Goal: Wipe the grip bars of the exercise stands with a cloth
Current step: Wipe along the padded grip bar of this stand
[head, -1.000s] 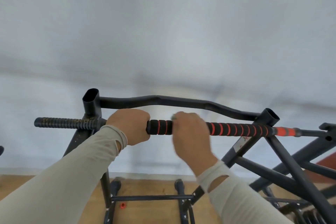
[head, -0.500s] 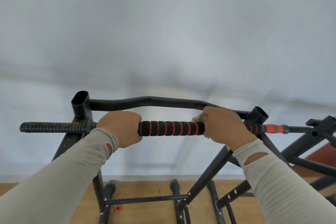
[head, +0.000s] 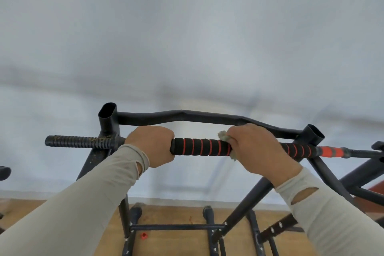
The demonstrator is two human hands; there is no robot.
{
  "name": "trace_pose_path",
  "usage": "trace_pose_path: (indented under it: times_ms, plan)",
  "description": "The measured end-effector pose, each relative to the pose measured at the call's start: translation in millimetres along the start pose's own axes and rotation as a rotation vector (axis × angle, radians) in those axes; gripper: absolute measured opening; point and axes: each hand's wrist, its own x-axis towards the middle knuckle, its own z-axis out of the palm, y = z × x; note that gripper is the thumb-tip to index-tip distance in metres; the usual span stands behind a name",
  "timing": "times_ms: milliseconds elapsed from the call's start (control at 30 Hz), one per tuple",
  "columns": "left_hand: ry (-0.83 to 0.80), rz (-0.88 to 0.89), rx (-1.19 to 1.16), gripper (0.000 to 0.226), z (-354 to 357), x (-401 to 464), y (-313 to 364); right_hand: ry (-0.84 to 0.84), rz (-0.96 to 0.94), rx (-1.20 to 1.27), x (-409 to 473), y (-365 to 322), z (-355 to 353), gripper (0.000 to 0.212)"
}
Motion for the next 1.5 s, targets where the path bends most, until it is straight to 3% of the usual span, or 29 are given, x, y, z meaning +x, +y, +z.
trace_pose_path:
  times_ms: [100,200,300,400,500,633,733,900,1000,1067,1200,1333,1433,1500]
  plan:
    - [-0.008,0.005,0.01,0.01,1.8,1.0,0.5,0.012,0.084,0.008,0.5,-1.1,-0.9,0.003]
    - [-0.008,-0.004,0.02,0.011,-1.0,-0.7,2.1,0.116,0.084,0.09,9.7,-59.9,15.4,0.011]
    - [0.023,-0.019,0.069,0.018,-3.9,-4.0,6.0,0.334,-0.006,0.277,8.2,-123.8,37.9,0.007]
    - [0.029,-0.005,0.042,0.017,-3.2,-2.6,4.9,0.438,-0.177,0.275,5.6,-103.3,45.1,0.015]
    - [-0.017,0.0,0.008,0.012,-0.9,-0.1,0.3,0.335,-0.149,0.081,-2.2,-36.5,31.6,0.036]
    - [0.006,0.007,-0.008,0.014,1.6,-0.3,-2.0,-0.017,0.216,-0.224,-24.1,62.2,14.7,0.034]
    - [0.001,0.007,-0.013,0.013,2.2,0.6,-3.1,-0.032,0.348,-0.238,-32.2,94.3,18.5,0.045]
    - [-0.006,0.016,0.005,0.015,-0.2,0.4,-2.0,0.164,0.282,0.115,-11.5,-12.1,24.2,0.012]
    - [-0.006,-0.006,0.006,0.017,-1.3,-0.1,0.5,0.239,0.08,0.239,-0.5,-85.5,26.1,0.005]
    - [0.0,-0.024,0.024,0.021,-0.8,-2.2,0.1,0.257,-0.05,0.243,3.4,-95.0,26.5,0.012]
    - [0.008,-0.001,0.035,0.027,-3.5,-3.7,1.3,0.181,-0.106,0.095,-9.9,-12.6,15.2,0.036]
    - [-0.005,-0.016,0.019,0.03,-5.1,-4.8,4.4,-0.022,0.224,-0.161,-48.1,106.2,5.4,0.043]
    - [-0.027,-0.027,0.007,0.032,-9.1,-6.3,2.7,0.022,0.396,-0.173,-67.1,155.0,8.1,0.047]
    - [-0.01,-0.001,0.035,0.037,-11.0,-10.5,6.0,0.022,0.43,-0.136,-67.8,154.7,10.7,0.032]
